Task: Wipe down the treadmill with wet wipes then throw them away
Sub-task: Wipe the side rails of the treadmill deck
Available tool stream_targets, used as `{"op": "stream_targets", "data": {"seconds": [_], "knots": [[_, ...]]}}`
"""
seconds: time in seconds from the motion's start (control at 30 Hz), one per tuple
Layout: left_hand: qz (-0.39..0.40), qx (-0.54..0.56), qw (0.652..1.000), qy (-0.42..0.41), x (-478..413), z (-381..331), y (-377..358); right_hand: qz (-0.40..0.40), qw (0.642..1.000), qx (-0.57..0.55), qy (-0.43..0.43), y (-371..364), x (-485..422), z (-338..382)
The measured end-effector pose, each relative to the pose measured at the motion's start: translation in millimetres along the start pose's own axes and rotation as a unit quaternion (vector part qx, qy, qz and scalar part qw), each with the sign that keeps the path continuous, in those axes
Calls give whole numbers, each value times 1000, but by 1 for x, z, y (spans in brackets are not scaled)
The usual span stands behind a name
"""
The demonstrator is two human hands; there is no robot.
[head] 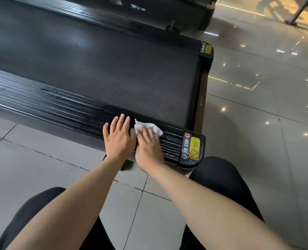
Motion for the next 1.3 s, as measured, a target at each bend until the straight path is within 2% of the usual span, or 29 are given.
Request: {"op": "stream_targets", "data": {"seconds": [0.07,0.13,0.23,0.37,0.43,0.5,0.6,0.7,0.77,0.9,0.97,1.03,1.17,1.3], "knots": [[-2,5,1000,-3,0,1,1,24,1000,7,15,0,1,-1],[-3,4,1000,-12,-1,1,2,-13,999,45,3,6,6,-16],[0,0,1000,-15,-1,1,3,-93,984,104,-108,17,17,-51],[5,-3,1000,-15,0,1,2,-76,973,101,-194,23,30,-57],[6,2,1000,-16,0,1,2,-79,978,98,-168,16,34,-41],[2,13,1000,-16,1,1,2,-82,990,72,-91,7,36,-15],[-2,53,998,-18,-2,6,6,-20,1000,11,9,-10,37,20],[9,110,994,-20,-9,20,12,16,999,-8,42,-11,23,27],[6,103,995,-6,-11,32,17,15,998,6,56,-9,16,14],[-26,60,989,131,-15,61,30,-84,993,87,-16,-3,12,-16],[-38,69,979,189,-19,76,36,-91,991,94,-26,-6,11,-9],[-33,83,970,227,-21,87,41,-59,995,77,12,-12,8,8],[-20,87,973,211,-19,99,43,1,995,27,93,-32,-3,46],[-65,110,972,198,-25,116,47,35,988,-16,149,-54,-19,77]]}}
Point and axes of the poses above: each hand's wrist, its own x-axis away from the middle knuckle, its own y-axis out of the back of the hand, z = x × y, the point moved 3 cm from there along -x, towards the middle knuckle, and after that the axes turned 12 degrees about -z, right-handed, at the moved point
